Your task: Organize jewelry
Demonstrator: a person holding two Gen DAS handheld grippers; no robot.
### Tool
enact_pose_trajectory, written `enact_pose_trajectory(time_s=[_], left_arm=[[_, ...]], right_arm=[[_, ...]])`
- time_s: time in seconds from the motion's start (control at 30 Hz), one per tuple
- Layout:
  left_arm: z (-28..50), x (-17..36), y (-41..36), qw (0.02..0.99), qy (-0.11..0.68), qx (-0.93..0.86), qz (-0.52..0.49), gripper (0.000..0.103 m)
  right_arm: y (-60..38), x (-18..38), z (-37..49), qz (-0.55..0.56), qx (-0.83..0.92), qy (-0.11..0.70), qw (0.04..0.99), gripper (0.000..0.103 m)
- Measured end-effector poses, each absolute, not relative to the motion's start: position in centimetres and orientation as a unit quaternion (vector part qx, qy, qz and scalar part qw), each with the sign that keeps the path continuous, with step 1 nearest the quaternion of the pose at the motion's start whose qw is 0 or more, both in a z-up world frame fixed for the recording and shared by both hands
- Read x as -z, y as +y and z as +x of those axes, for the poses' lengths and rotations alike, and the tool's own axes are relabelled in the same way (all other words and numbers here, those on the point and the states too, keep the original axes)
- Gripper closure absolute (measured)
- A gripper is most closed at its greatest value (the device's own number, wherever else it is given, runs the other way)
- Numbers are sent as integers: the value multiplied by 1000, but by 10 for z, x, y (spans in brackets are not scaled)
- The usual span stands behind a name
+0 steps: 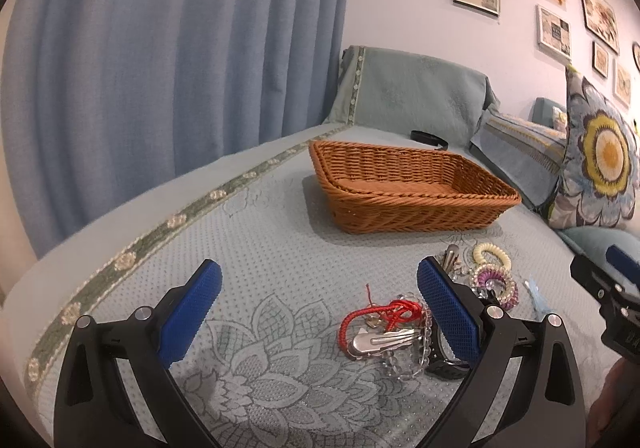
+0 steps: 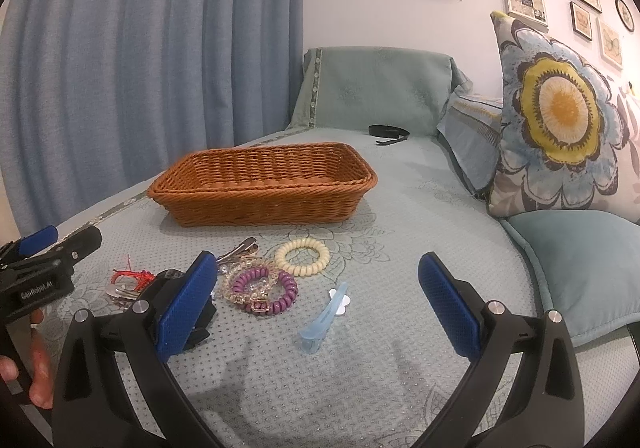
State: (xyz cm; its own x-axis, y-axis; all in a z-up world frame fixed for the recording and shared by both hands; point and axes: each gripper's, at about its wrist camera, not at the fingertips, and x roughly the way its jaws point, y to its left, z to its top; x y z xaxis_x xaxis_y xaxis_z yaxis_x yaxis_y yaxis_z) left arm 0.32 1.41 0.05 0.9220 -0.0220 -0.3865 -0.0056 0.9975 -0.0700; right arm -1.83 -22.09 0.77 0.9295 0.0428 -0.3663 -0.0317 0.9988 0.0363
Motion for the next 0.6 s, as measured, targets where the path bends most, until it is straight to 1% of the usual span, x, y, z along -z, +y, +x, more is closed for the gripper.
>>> enact_pose_trajectory(time_s=[0.17, 0.23, 0.3, 0.37, 0.4, 0.43, 0.5, 0.57, 0.6], left_arm=[[16, 2, 31, 967, 242, 23, -73, 9], [22, 3, 37, 958, 269, 41, -85, 9], [26, 7, 40, 949, 296, 62, -83, 11], [30, 12, 44, 938, 332, 74, -63, 12], [31, 14, 44, 935, 338, 84, -60, 14], [35, 15, 47, 926, 366, 84, -44, 17], [41, 17, 48, 914, 389, 104, -42, 28], [50, 20, 47, 906, 402, 127, -42, 34], [55, 22, 45, 902, 406, 143, -41, 40]], right_arm=[[-221, -7, -15, 14, -22, 196, 980, 8], [-220, -6, -13, 9, -20, 204, 979, 14], [-219, -4, -10, 4, -22, 215, 976, 24], [-220, -2, -6, 4, -23, 228, 973, 31], [-220, -1, -5, 7, -24, 231, 973, 35], [-221, 0, -4, 9, -24, 237, 971, 37], [-223, 3, -1, 11, -27, 249, 968, 46], [-224, 4, 1, 13, -30, 256, 966, 49], [-224, 5, 2, 15, -32, 258, 965, 50]])
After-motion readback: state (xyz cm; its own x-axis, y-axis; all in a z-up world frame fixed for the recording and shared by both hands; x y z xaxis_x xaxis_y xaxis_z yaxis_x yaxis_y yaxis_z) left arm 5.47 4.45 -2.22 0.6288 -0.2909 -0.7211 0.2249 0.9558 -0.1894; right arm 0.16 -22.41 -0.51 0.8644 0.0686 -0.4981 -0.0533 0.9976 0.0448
